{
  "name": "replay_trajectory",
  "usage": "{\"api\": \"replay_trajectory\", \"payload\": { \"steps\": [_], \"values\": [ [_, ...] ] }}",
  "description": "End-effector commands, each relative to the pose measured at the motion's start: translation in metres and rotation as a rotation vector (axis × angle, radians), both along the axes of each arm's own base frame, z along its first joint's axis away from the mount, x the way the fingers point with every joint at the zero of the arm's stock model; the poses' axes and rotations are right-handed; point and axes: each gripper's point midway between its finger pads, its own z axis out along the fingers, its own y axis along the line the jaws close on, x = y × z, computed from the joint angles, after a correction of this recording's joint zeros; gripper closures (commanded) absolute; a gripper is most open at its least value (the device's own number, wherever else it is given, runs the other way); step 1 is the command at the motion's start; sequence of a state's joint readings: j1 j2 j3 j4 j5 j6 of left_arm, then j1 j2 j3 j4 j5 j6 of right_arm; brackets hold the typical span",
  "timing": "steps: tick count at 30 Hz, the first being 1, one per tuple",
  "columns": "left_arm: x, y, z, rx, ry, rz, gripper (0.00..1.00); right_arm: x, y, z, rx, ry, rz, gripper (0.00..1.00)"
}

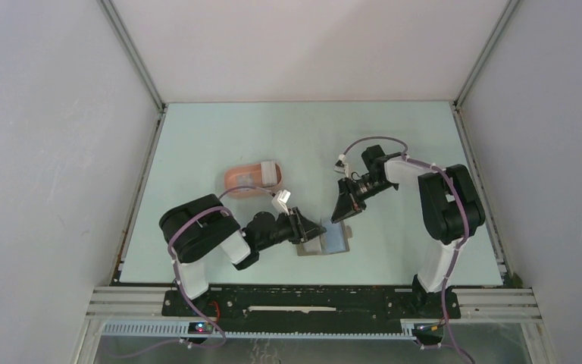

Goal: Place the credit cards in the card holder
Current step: Turn over the card slot in the card holder.

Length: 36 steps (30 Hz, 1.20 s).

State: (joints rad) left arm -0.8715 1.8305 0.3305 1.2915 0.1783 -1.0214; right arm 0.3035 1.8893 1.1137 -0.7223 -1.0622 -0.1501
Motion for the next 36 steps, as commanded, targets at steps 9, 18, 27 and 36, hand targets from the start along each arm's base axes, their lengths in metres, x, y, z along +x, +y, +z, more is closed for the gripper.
{"api": "replay_trajectory", "payload": {
  "steps": [9, 18, 27, 36],
  "values": [
    [-0.001, 0.015, -0.003, -0.006, -0.003, 0.037, 0.60, -0.006, 0.017, 0.011, -0.024, -0.141, 0.083, 0.77],
    [-0.004, 0.026, -0.009, 0.020, 0.001, 0.062, 0.61, -0.009, 0.027, -0.019, -0.110, -0.070, 0.076, 0.84],
    [-0.006, 0.032, -0.012, 0.034, 0.006, 0.078, 0.61, -0.014, 0.037, -0.026, -0.128, -0.073, 0.103, 0.85],
    [-0.006, 0.033, -0.008, 0.031, -0.004, 0.077, 0.61, -0.009, 0.032, -0.039, -0.195, -0.087, 0.095, 0.85]
  ]
}}
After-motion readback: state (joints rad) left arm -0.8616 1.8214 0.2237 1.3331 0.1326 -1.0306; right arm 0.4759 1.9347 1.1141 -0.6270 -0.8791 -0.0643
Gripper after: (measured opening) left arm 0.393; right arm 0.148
